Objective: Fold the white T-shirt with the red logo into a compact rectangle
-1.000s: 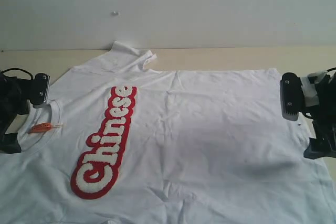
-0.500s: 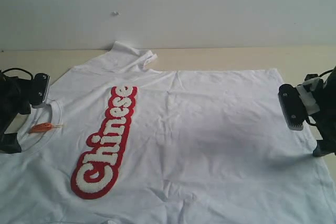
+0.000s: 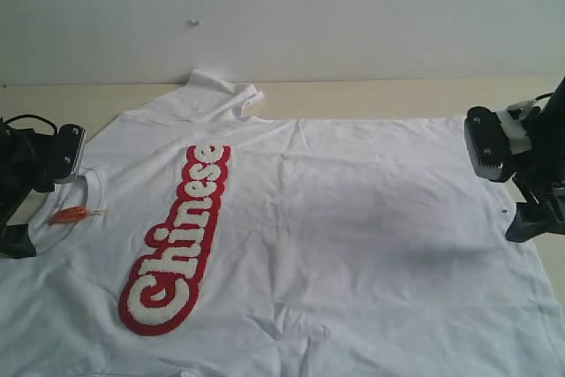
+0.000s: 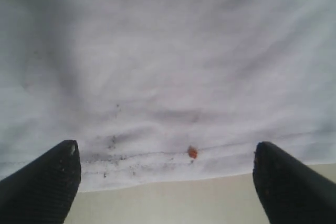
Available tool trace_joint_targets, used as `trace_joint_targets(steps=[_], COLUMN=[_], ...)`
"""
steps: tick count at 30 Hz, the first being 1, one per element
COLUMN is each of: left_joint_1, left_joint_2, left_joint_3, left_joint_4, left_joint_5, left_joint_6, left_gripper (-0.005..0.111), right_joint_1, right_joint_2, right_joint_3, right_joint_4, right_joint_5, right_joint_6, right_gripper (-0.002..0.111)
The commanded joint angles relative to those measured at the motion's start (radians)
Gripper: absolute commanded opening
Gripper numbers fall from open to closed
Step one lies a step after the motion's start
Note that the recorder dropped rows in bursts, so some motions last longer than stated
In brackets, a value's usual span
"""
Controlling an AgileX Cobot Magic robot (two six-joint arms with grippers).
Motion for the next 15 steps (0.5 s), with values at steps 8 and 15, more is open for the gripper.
trace_joint_targets(steps=[8,15], left_joint_1=[0.001,0.001], left_joint_2=[0.028,0.028], left_joint_3=[0.011,0.011], left_joint_4=[-0.029,-0.065], left_joint_5=[-0.003,0.005], left_joint_6=[-0.001,0.025], left_gripper=[0.104,0.104], right_joint_1=[-0.062,-0.057], right_joint_2=[0.026,0.046], right_joint_3=[-0.007,-0.02], right_joint_4=[-0.012,0.04], right_joint_5=[-0.06,-0.05], right_joint_6=[-0.024,-0.075], right_gripper=[0.086,0.086])
